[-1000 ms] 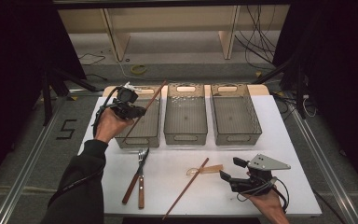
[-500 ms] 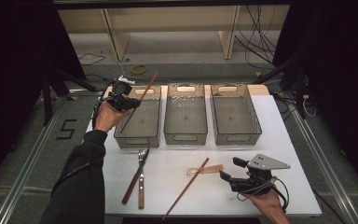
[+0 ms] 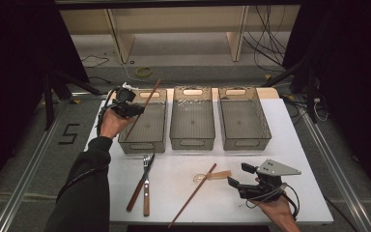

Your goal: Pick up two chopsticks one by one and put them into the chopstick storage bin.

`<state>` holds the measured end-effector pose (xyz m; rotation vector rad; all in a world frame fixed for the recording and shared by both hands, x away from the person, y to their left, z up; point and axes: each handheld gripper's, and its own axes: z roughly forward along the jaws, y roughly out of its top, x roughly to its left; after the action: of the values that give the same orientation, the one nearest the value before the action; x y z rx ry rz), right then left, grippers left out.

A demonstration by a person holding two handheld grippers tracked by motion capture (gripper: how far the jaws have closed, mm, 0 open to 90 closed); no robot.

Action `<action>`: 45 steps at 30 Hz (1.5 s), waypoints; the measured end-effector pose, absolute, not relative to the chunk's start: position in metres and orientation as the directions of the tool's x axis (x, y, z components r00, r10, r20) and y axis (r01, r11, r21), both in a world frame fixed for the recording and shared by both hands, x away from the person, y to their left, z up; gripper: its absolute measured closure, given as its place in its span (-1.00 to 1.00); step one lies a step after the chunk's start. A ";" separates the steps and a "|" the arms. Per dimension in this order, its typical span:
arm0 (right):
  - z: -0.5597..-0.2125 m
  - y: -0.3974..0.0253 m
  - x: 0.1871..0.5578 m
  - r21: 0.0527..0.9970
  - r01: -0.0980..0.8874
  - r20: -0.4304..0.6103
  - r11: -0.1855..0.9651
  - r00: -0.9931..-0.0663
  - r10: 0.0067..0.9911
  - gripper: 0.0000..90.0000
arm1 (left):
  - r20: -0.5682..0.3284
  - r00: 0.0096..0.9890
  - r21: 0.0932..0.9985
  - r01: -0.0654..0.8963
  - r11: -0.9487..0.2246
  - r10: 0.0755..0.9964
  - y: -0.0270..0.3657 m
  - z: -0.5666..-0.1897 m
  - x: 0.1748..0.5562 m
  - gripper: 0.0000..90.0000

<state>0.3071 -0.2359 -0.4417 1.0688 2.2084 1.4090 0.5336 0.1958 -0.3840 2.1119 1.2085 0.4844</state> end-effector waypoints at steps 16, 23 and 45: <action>-0.442 -0.236 0.307 0.874 0.424 0.130 0.237 -0.674 0.728 -0.38 | -0.046 0.476 0.667 0.669 -0.328 0.878 0.199 -0.405 0.537 0.76; -0.442 -0.236 0.307 0.874 0.424 0.131 0.236 -0.674 0.727 -0.38 | -0.090 0.463 0.673 0.681 -0.289 0.882 0.199 -0.394 0.530 0.30; -0.441 -0.236 0.306 0.875 0.424 0.130 0.234 -0.672 0.729 -0.38 | -0.179 0.565 0.695 0.652 -0.303 0.805 0.163 -0.370 0.427 -0.41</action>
<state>0.3061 -0.2357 -0.4409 1.0727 2.2066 1.4114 0.4273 0.1630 -0.3699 2.0483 1.1640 0.2609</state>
